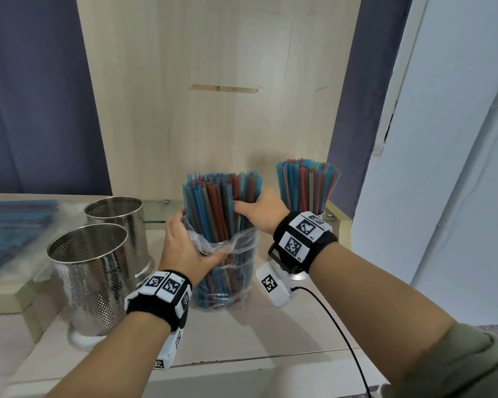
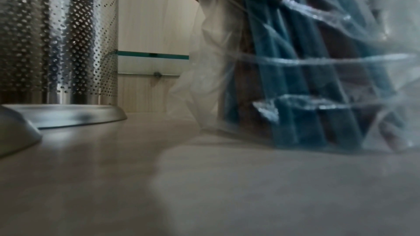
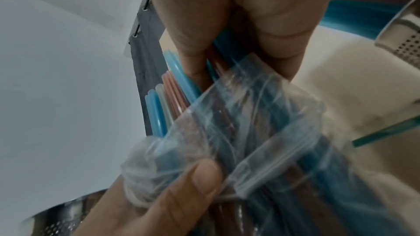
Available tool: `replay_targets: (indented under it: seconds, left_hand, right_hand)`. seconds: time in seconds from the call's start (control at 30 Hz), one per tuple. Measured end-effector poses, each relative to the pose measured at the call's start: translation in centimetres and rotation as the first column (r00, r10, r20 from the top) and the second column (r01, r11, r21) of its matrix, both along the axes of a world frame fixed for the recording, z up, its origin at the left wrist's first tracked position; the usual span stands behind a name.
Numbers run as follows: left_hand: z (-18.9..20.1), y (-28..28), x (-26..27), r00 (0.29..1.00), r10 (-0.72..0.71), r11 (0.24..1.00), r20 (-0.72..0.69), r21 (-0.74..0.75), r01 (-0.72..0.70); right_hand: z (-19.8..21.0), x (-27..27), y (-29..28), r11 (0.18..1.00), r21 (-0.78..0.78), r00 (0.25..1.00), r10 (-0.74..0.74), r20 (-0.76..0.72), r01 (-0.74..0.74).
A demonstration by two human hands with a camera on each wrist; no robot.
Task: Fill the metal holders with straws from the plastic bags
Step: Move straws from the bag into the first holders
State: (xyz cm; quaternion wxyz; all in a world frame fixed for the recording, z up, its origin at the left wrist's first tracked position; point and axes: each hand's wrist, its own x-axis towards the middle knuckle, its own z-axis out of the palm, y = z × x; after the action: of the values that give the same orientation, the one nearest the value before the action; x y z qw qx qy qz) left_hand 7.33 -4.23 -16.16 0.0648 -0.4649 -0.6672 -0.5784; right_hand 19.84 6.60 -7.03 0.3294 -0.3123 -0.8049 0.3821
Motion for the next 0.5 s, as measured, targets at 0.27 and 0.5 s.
replay_targets:
  seconds: [0.27, 0.5]
  left_hand:
    - [-0.2, 0.2, -0.1, 1.000, -0.002, 1.000, -0.004, -0.001, 0.002]
    - [-0.2, 0.2, -0.2, 1.000, 0.010, 0.999, -0.014, -0.031, -0.011]
  right_hand:
    - [-1.1, -0.4, -0.1, 0.993, 0.019, 0.989, -0.117, -0.094, 0.119]
    - [-0.3, 0.1, 0.0, 0.985, 0.002, 0.953, -0.168, -0.254, 0.174]
